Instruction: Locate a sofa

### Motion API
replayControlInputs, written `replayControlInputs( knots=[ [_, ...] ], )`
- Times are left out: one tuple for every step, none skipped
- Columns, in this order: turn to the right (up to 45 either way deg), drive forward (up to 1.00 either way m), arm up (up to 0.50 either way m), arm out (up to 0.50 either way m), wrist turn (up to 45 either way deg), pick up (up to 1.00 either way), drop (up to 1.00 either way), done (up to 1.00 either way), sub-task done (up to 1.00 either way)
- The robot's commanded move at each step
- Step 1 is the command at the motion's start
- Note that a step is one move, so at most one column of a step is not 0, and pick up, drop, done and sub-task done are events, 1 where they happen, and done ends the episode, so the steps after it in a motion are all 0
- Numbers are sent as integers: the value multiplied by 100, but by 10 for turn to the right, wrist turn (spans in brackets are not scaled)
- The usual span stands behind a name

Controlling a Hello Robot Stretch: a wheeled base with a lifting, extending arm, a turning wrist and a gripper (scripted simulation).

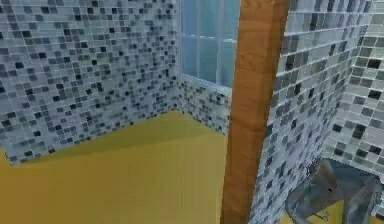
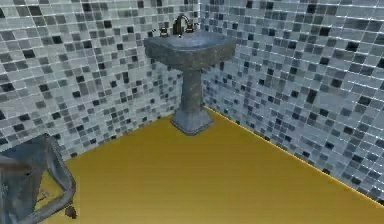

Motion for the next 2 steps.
replayControlInputs(
  knots=[
    [-300, 0, 0, 0, 0, 0, 0, 0, 0],
    [0, 20, 0, 0, 0, 0, 0, 0, 0]
  ],
)
